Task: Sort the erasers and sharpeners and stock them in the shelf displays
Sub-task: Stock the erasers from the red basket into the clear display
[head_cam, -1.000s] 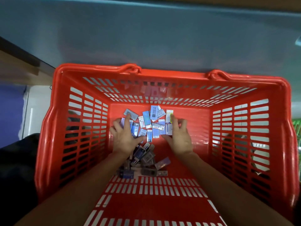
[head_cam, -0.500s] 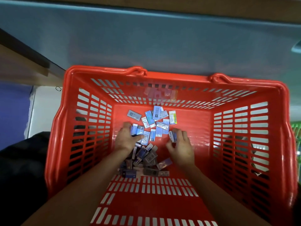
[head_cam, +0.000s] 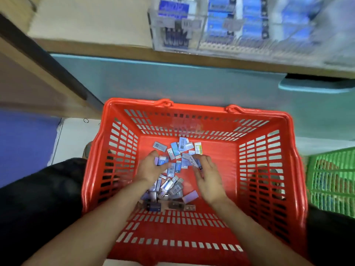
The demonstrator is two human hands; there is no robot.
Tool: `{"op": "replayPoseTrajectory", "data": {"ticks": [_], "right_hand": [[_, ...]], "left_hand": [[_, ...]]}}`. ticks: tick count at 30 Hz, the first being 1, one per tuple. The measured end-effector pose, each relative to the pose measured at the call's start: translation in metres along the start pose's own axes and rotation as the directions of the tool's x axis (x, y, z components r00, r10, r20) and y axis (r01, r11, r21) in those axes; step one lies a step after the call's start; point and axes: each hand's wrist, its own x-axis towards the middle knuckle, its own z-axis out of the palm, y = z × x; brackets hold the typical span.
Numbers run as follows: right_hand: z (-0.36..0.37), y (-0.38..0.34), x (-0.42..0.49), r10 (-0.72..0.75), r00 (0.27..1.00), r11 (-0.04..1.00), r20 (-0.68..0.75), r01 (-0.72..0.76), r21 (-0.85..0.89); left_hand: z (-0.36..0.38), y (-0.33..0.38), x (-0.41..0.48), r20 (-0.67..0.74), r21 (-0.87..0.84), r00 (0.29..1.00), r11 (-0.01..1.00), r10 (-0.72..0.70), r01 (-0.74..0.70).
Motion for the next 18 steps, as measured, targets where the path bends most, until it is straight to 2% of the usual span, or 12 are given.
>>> {"op": "replayPoseTrajectory", "data": {"ticks": [2, 7, 10, 14, 18], "right_hand": [[-0.015, -0.018, 0.0, -0.029, 1.0, 0.998, -0.011, 0.03, 0.06], [-0.068, -0.078, -0.013, -0.199, 0.977, 0.959, -0.071, 0.209, 0.192], [-0.107, -0.116, -0.023, -0.301, 0.949, 0.935, -0.091, 0.312, 0.167], [-0.157, -0.164, -0.039, -0.37, 0.925, 0.915, -0.087, 0.379, 0.142], [-0.194, -0.2, -0.059, -0.445, 0.893, 0.881, -0.067, 0.45, 0.147]], "left_hand": [[-0.013, 0.022, -0.007, 0.063, -0.138, 0.996, 0.989, 0.058, -0.048], [-0.064, 0.09, -0.041, 0.152, -0.24, 0.949, 0.942, 0.275, -0.235], [-0.094, 0.13, -0.071, 0.179, -0.201, 0.927, 0.934, 0.331, -0.295], [-0.122, 0.169, -0.102, 0.136, -0.113, 0.895, 0.904, 0.425, -0.412], [-0.139, 0.202, -0.13, 0.091, -0.163, 0.88, 0.878, 0.467, -0.45]]}}
